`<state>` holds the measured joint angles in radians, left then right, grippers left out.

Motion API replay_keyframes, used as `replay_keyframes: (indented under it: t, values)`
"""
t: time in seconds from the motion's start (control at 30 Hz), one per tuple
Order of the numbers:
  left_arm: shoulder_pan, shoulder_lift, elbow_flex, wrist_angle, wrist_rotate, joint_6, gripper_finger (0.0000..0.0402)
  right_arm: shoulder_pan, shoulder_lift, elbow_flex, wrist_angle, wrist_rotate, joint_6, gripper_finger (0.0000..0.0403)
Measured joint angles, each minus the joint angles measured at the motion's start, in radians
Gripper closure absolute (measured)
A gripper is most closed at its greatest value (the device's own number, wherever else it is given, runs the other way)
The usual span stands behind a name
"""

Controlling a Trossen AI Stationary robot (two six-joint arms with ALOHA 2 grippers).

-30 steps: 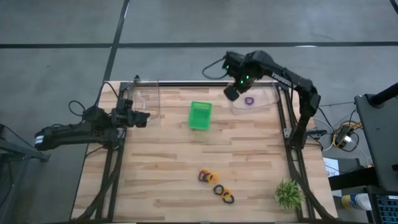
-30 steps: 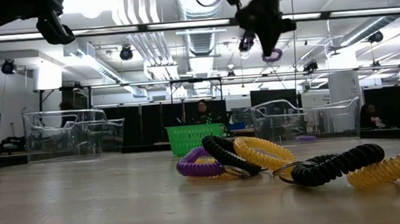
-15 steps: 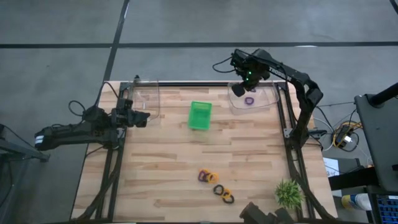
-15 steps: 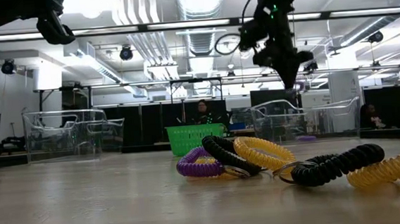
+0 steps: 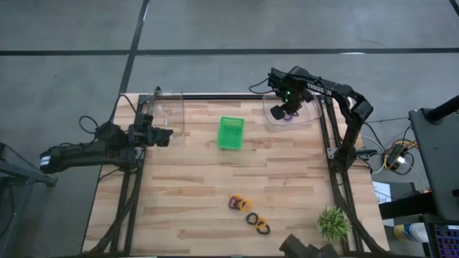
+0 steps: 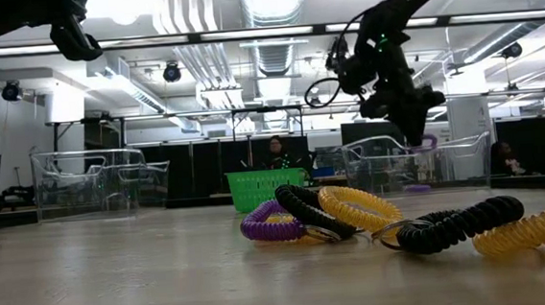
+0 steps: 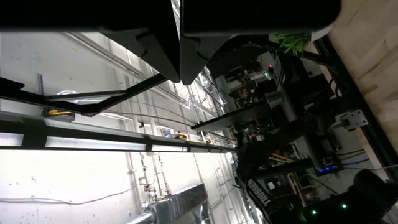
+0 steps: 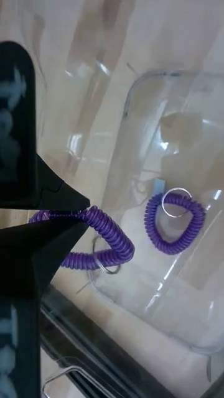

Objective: Sort spring keychains
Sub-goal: Put the bottom purple spring keychain into the right transparent bin, then put the purple spring keychain into the right transparent bin

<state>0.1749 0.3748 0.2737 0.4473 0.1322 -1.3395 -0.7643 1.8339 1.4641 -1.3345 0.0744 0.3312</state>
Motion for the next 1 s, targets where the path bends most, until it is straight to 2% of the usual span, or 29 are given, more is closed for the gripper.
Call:
replay_keyframes:
  t: [0.13,0.37,0.5,0.67,1.0]
  values:
    - [0.0,0.0,0.0,0.0,0.0,0.0,0.0399,-0.001,0.0,-0.007,0.021,0.006,0.006,0.037]
    - [0.0,0.0,0.0,0.0,0.0,0.0,0.0399,-0.002,0.0,-0.002,0.039,0.007,0.018,0.0286]
    - [0.0,0.0,0.0,0.0,0.001,0.0,0.0399,-0.002,-0.006,0.014,0.033,-0.007,0.053,0.0258]
    - [0.0,0.0,0.0,0.0,0.001,0.0,0.0399,0.029,-0.017,0.04,0.029,-0.054,0.045,0.025]
    - [0.0,0.0,0.0,0.0,0.001,0.028,0.0399,0.157,-0.021,0.121,0.024,-0.07,0.043,0.0272]
